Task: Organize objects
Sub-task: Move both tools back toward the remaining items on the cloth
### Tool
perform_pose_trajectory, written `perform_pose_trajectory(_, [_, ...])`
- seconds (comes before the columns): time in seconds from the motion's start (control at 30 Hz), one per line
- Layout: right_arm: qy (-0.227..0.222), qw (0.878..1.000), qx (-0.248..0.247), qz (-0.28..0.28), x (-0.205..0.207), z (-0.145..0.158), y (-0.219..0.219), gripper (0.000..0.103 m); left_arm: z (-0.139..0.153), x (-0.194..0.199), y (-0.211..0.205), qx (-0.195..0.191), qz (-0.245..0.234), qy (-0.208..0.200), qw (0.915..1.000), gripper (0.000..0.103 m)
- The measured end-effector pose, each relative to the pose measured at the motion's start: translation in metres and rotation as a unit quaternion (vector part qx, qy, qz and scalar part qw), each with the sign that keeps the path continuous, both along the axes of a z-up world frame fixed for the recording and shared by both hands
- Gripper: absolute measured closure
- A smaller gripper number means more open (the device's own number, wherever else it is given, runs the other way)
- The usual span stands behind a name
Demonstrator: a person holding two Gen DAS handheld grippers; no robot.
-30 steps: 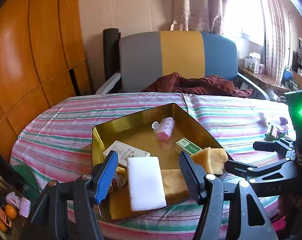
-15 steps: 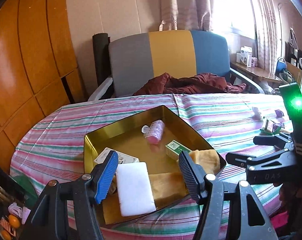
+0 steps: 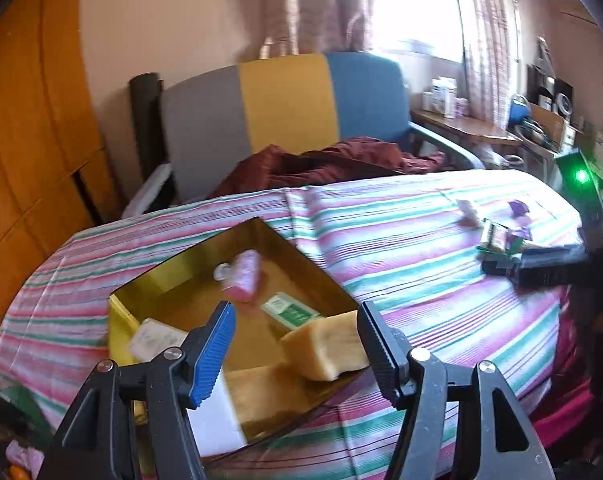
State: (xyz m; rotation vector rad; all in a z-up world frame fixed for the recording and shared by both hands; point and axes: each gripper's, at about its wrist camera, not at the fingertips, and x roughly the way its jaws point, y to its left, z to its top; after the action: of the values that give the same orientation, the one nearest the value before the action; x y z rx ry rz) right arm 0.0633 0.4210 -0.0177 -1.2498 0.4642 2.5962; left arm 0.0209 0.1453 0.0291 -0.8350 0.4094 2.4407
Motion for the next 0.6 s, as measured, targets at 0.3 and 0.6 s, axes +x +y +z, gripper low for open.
perform_pose_trajectory(0.3, [0.002, 0.985, 0.002, -0.174, 0.049, 0.020, 0.130, 0.000, -0.009, 0.004, 0.060, -0.009, -0.076, -0.032, 0.9966, 0.039])
perform_pose_trajectory(0.6, [0.022, 0.948, -0.095, -0.302, 0.087, -0.010, 0.207, 0.000, -0.029, 0.008, 0.131, -0.013, -0.149, -0.098, 0.9839, 0.039])
